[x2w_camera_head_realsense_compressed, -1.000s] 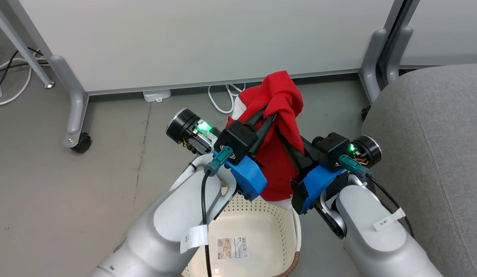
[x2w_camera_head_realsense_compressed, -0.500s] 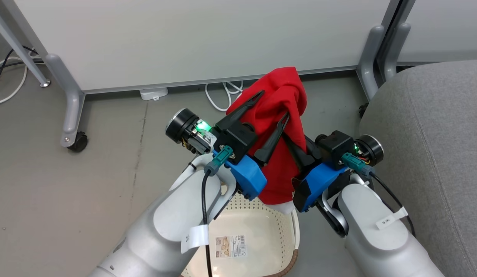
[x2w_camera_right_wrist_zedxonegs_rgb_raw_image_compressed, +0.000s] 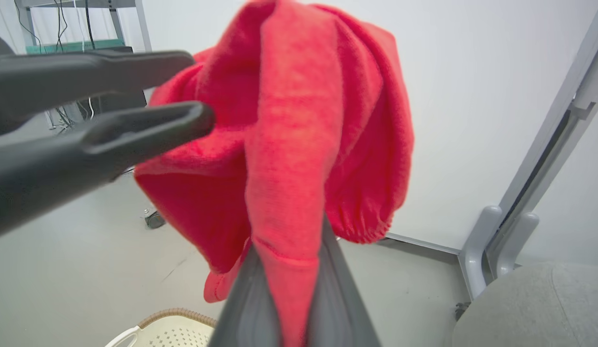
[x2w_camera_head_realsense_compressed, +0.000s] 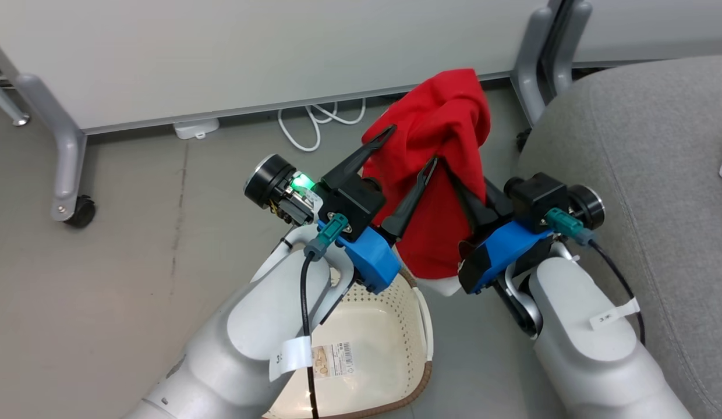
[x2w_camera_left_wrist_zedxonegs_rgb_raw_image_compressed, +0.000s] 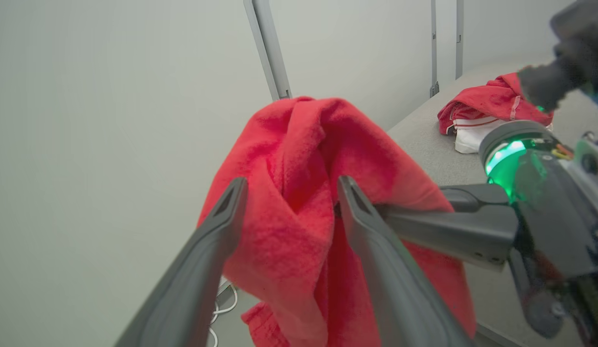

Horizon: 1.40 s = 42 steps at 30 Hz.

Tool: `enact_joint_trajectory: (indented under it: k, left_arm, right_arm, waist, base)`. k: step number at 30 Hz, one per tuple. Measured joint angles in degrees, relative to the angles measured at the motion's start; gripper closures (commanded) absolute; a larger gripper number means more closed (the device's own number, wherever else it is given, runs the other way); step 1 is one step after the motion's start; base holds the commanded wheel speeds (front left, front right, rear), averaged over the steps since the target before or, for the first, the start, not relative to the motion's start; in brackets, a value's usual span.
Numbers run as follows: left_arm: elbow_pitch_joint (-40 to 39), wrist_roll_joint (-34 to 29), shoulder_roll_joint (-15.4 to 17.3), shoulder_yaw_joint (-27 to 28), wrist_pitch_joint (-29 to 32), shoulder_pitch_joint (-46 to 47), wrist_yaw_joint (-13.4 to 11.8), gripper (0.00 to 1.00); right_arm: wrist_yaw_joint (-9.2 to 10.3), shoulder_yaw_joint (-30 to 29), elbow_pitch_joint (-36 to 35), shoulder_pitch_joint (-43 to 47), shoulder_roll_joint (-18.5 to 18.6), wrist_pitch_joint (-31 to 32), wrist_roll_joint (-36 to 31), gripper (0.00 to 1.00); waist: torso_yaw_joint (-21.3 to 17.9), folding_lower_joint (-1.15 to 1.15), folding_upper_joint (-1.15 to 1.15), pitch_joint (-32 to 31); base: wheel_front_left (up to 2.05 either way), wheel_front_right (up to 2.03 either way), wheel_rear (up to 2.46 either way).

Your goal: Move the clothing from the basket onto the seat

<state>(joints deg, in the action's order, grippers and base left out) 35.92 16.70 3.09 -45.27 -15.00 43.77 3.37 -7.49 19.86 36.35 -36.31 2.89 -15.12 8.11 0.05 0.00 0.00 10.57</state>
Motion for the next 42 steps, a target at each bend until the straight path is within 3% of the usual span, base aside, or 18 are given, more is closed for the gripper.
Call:
enact_joint_trajectory:
  k: [18,42]
  left_arm:
    - [-0.32,-1.58,0.67,-0.14,0.0,0.77,1.3,0.0]
    - [1.75,-2.15,0.35,-6.03,0.0,-0.36,3.09,0.0]
  right_arm:
    - [0.0,-11.73,-4.55,-0.6,1.41,0.0,-2.93,1.0]
    - [0.0,-23.53,-11.0,4.55,2.13,0.0,-2.98,1.0]
  waist:
    - [-9.37,0.0,0.0,4.42]
    - [-22.94,0.0,0.0,7.37]
  base:
    - [0.0,0.0,0.0]
    - [0.0,0.0,0.0]
